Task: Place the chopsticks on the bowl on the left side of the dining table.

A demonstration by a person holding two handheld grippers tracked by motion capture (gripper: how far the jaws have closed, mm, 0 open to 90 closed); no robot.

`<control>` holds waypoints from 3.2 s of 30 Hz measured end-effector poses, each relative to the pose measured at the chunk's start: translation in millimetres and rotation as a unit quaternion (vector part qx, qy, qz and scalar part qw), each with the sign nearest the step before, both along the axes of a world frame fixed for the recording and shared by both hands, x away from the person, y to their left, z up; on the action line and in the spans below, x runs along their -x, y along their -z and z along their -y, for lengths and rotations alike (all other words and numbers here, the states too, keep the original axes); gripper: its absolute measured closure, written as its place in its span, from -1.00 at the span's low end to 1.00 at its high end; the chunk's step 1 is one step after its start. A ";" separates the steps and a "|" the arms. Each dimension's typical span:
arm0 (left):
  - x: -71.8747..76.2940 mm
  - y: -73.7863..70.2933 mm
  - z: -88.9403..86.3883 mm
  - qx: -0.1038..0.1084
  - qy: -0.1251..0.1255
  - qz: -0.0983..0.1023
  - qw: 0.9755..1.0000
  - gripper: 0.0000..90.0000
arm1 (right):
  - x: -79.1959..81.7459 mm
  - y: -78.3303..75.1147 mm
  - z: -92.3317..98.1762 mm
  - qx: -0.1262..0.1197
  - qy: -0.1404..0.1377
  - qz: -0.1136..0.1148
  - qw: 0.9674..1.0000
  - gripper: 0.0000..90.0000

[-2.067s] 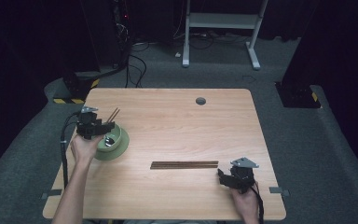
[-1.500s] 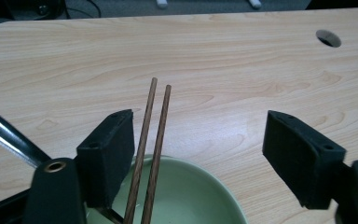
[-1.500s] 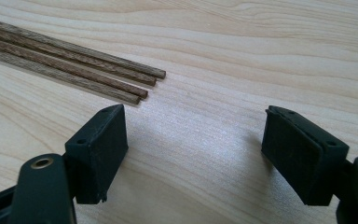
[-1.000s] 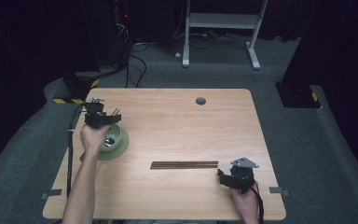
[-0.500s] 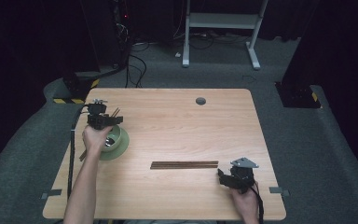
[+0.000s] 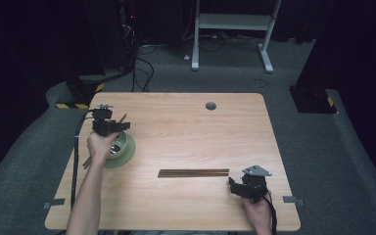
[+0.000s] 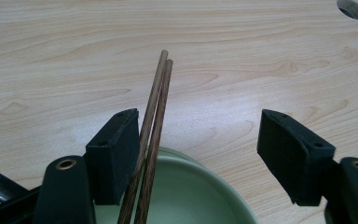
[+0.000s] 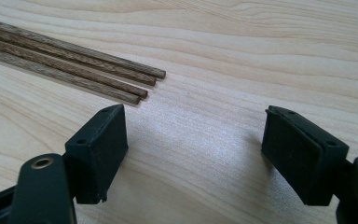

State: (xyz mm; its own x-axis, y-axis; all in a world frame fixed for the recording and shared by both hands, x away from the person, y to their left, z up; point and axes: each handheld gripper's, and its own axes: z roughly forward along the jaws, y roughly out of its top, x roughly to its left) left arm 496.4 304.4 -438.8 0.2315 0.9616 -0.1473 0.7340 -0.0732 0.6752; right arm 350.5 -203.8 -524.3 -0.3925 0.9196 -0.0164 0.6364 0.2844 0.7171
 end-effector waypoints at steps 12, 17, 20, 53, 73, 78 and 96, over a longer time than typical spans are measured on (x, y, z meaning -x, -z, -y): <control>1.6 -0.4 2.5 0.004 0.013 -0.002 1.000 -0.32 | 0.0 0.0 0.0 0.000 0.000 0.000 1.000 -0.51; 1.5 -0.2 3.6 0.002 0.016 -0.003 1.000 -0.32 | 0.0 0.0 0.0 0.000 0.000 0.000 1.000 -0.51; 1.6 -0.7 2.6 0.001 0.009 0.002 1.000 -0.31 | 0.0 0.0 0.0 0.000 0.000 0.000 1.000 -0.51; -2.3 7.6 12.5 0.008 0.037 -0.012 0.999 -0.33 | 0.0 0.0 0.0 0.000 0.000 0.000 1.000 -0.51; 5.4 5.4 25.5 0.002 0.082 -0.019 0.996 -0.32 | 0.0 0.0 0.0 0.000 0.000 0.000 1.000 -0.51; 7.7 4.5 27.8 -0.001 0.090 -0.022 0.996 -0.32 | 0.0 0.0 0.0 0.000 0.000 0.000 1.000 -0.51; 16.2 3.9 28.1 0.008 0.097 -0.011 0.995 -0.33 | 0.0 0.0 0.0 0.000 0.000 0.000 1.000 -0.51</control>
State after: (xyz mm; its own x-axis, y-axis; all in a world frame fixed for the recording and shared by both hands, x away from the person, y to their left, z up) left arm 480.3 276.3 -442.7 0.4086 0.8968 -0.1696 0.7215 -0.2036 0.6618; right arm 350.5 -203.9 -524.3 -0.3924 0.9196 -0.0162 0.6364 0.2842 0.7171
